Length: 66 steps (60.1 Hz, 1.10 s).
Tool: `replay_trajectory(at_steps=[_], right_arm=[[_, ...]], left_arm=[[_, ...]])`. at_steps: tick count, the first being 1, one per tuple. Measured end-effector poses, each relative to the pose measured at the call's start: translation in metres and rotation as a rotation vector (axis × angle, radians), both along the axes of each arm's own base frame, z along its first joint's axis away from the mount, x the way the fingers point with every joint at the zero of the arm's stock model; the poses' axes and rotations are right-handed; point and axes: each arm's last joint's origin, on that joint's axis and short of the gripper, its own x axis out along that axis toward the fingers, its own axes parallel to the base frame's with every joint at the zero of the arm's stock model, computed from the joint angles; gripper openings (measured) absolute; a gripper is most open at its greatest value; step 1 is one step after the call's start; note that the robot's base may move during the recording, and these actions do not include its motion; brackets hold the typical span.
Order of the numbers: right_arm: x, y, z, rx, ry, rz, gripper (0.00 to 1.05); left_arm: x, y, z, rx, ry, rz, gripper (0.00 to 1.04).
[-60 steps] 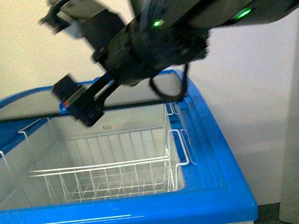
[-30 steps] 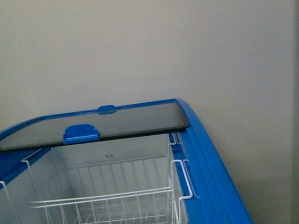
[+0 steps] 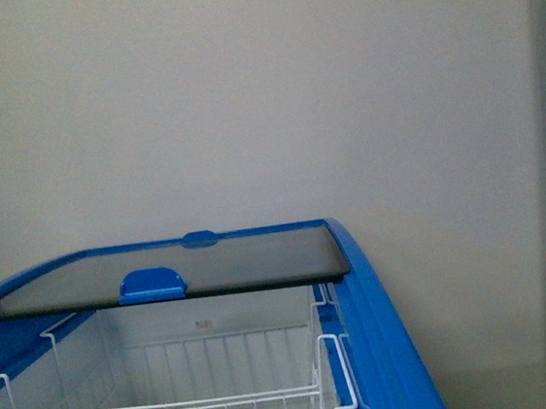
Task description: Put drink in fridge
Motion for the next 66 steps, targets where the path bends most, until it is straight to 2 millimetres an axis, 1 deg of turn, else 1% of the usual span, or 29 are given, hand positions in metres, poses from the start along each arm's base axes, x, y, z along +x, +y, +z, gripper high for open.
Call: replay_trajectory(at_steps=[3,4,7,11,20,43,46,63,66], right_arm=[[-0.002,0.0,-0.003,-0.001,-0.003,0.008,0.14],[-0.004,0.0,-0.005,-0.001,-0.006,0.008,0.09],[-0.005,0.0,-0.006,-0.002,-0.011,0.007,0.02],[-0.009,0.0,-0.008,-0.004,-0.021,0.006,0.03],[-0.015,0.0,-0.02,-0.004,-0.008,0.007,0.03],[-0.025,0.0,-0.031,-0.004,-0.014,0.007,0.03],[-0.026,0.0,-0.034,-0.004,-0.024,0.007,0.03],[-0.031,0.0,-0.034,-0.004,-0.034,0.006,0.03],[-0.036,0.0,-0.037,-0.004,-0.008,0.006,0.03]], left_arm=[[0.0,0.0,0.0,0.0,0.0,0.0,0.03],[0.0,0.0,0.0,0.0,0.0,0.0,0.03],[0.0,0.0,0.0,0.0,0.0,0.0,0.03],[0.0,0.0,0.0,0.0,0.0,0.0,0.03],[0.0,0.0,0.0,0.0,0.0,0.0,0.03],[0.0,0.0,0.0,0.0,0.0,0.0,0.03],[0.0,0.0,0.0,0.0,0.0,0.0,0.03],[0.0,0.0,0.0,0.0,0.0,0.0,0.03],[0.0,0.0,0.0,0.0,0.0,0.0,0.03]])
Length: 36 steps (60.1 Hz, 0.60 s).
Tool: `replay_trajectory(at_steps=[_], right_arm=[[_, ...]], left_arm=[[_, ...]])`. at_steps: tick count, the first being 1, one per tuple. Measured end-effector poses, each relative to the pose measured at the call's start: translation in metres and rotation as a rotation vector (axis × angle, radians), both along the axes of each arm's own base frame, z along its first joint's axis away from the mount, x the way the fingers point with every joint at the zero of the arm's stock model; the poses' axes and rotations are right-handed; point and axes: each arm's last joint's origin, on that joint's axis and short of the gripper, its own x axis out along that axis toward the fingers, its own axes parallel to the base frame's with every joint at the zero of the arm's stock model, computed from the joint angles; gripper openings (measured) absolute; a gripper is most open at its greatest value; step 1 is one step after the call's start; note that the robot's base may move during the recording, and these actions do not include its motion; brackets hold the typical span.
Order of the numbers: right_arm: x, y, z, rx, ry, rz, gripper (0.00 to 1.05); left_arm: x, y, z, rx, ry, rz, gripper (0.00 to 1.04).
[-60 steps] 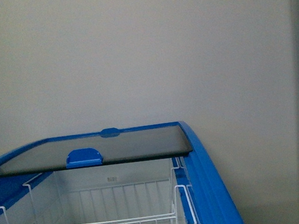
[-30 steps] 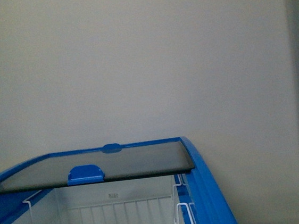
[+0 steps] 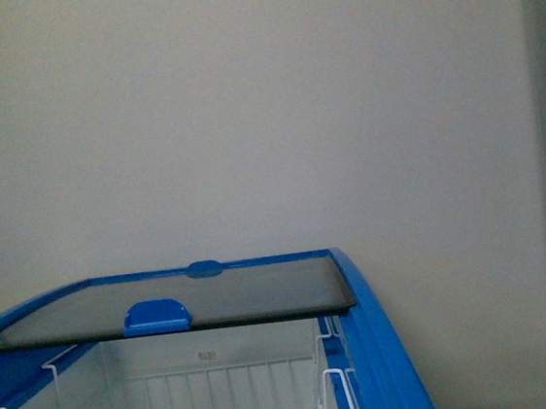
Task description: Put drink in fridge
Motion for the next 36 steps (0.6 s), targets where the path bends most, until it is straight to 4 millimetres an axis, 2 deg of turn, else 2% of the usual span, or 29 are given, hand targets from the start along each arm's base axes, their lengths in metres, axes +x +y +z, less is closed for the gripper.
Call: replay_trajectory(at_steps=[21,23,28,36], right_arm=[[-0.0059,0.0,0.0005,0.0,-0.021,0.0,0.03],[-0.0059,0.0,0.0005,0.0,-0.021,0.0,0.06],[-0.0059,0.0,0.0005,-0.001,-0.021,0.0,0.24],[-0.0059,0.0,0.0005,-0.001,-0.021,0.0,0.41]], left_arm=[[0.0,0.0,0.0,0.0,0.0,0.0,0.03],[0.0,0.0,0.0,-0.001,0.0,0.0,0.03],[0.0,0.0,0.0,-0.001,0.0,0.0,0.2],[0.0,0.0,0.0,-0.001,0.0,0.0,0.38]])
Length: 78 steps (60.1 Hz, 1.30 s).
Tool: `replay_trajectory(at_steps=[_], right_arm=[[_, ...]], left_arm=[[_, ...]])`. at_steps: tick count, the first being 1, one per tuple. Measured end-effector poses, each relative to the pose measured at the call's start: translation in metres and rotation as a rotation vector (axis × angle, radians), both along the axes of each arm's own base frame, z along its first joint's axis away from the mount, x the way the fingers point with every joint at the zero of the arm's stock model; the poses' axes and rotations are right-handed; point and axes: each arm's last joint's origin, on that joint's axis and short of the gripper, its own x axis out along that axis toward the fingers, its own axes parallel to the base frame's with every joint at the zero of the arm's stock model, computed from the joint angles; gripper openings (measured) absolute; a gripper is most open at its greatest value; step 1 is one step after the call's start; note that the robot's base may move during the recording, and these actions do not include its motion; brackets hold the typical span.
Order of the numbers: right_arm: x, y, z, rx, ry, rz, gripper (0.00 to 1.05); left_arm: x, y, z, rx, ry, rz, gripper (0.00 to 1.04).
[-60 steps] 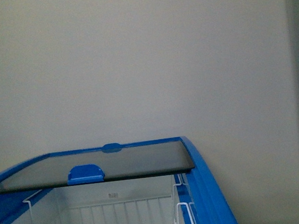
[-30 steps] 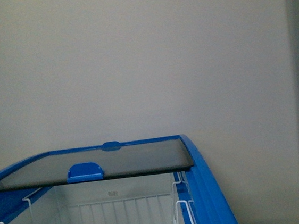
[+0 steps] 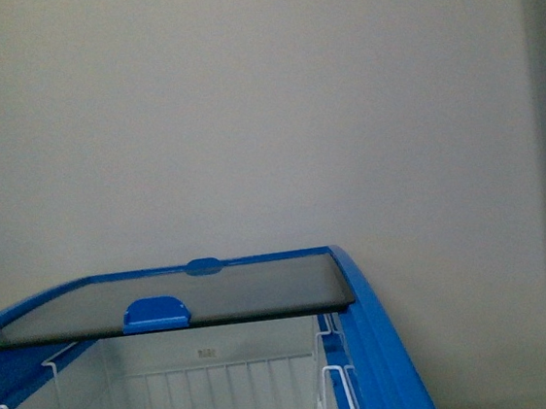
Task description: Put drink in fridge
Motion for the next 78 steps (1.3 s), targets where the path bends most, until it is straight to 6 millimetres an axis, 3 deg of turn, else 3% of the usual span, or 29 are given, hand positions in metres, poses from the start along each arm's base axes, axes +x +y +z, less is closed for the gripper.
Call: replay_trajectory(at_steps=[7,23,78], right_arm=[[0.0,0.0,0.0,0.0,0.0,0.0,0.66],[0.0,0.0,0.0,0.0,0.0,0.0,0.99],[0.0,0.0,0.0,0.0,0.0,0.0,0.97]], left_arm=[[0.0,0.0,0.0,0.0,0.0,0.0,0.62],[0.0,0.0,0.0,0.0,0.0,0.0,0.98],[0.0,0.0,0.0,0.0,0.0,0.0,0.97]])
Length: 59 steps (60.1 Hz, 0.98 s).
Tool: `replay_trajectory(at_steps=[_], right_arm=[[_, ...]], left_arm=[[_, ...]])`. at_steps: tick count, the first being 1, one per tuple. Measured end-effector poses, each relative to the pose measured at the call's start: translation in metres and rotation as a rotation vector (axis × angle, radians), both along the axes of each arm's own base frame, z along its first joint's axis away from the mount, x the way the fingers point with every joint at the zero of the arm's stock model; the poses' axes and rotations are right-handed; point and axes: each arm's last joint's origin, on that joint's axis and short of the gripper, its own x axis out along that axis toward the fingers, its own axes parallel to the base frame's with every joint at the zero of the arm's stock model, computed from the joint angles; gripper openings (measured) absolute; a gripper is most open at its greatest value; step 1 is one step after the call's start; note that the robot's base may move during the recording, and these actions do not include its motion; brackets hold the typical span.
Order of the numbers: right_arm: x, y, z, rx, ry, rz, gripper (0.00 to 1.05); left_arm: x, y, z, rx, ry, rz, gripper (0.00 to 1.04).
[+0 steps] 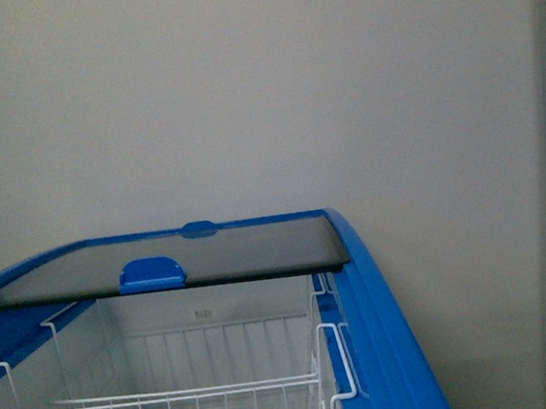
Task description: Put drink in fridge
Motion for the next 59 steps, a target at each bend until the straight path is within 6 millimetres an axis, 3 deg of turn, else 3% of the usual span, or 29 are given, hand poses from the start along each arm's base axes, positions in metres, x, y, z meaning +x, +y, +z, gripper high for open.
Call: replay_trajectory(at_steps=[59], right_arm=[[0.0,0.0,0.0,0.0,0.0,0.0,0.97]], left_arm=[[0.0,0.0,0.0,0.0,0.0,0.0,0.97]])
